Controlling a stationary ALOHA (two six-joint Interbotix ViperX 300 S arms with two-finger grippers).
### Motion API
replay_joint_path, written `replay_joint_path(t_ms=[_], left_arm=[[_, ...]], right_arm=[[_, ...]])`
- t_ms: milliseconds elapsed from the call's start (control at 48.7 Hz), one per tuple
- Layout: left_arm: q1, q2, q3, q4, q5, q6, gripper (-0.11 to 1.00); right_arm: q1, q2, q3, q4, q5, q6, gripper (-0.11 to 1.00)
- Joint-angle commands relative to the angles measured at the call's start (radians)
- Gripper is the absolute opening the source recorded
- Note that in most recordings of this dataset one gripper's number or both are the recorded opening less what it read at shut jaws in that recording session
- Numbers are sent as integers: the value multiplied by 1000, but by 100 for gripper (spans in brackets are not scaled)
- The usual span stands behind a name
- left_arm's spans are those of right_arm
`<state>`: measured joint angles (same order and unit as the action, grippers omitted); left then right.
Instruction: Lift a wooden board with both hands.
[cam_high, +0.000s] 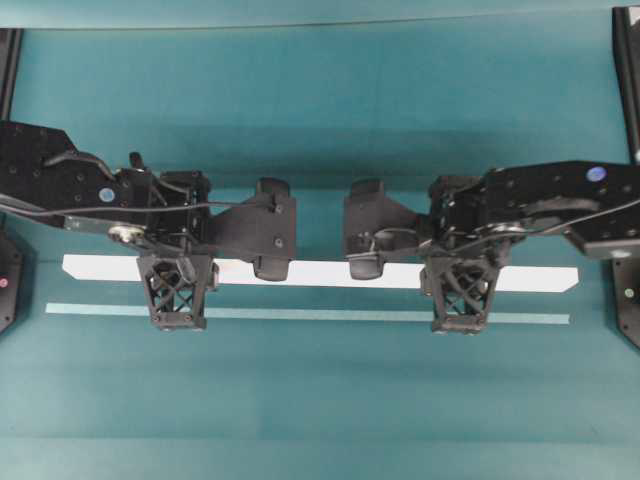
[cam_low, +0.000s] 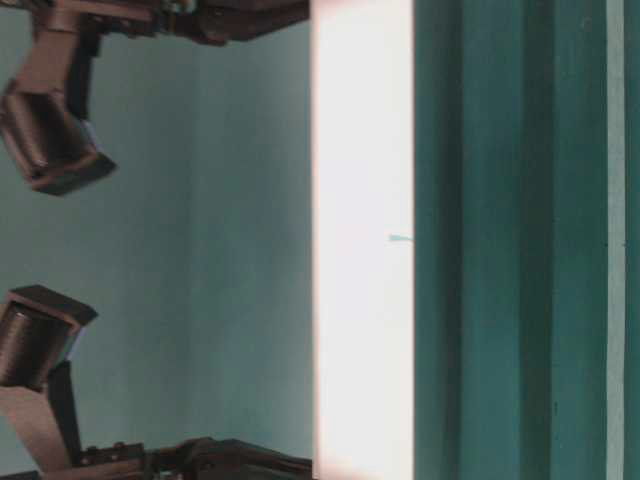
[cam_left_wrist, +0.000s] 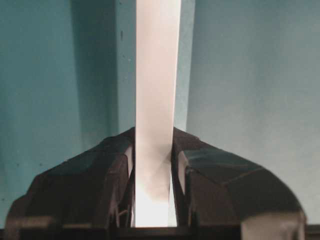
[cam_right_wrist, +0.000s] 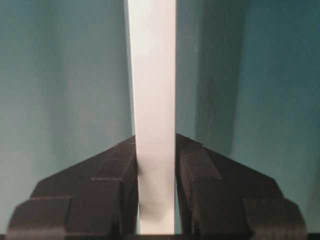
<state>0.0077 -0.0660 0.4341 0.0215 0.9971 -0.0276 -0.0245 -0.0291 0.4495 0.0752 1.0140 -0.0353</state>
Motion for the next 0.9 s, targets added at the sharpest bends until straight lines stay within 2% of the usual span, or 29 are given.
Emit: replay_joint_path(t_ms=[0, 411, 616, 884], left_arm=[[3, 0, 9, 5, -38, -6, 17], [5, 52, 107, 5, -195, -14, 17], [8, 78, 120, 5, -259, -21, 17], [6, 121, 121, 5, -282, -17, 17]], right_arm=[[2, 26, 2, 3, -25, -20, 21], [-12, 66, 51, 3, -133, -40, 21], [6, 94, 95, 5, -229, -35, 21], [9, 117, 98, 6, -244, -40, 21]])
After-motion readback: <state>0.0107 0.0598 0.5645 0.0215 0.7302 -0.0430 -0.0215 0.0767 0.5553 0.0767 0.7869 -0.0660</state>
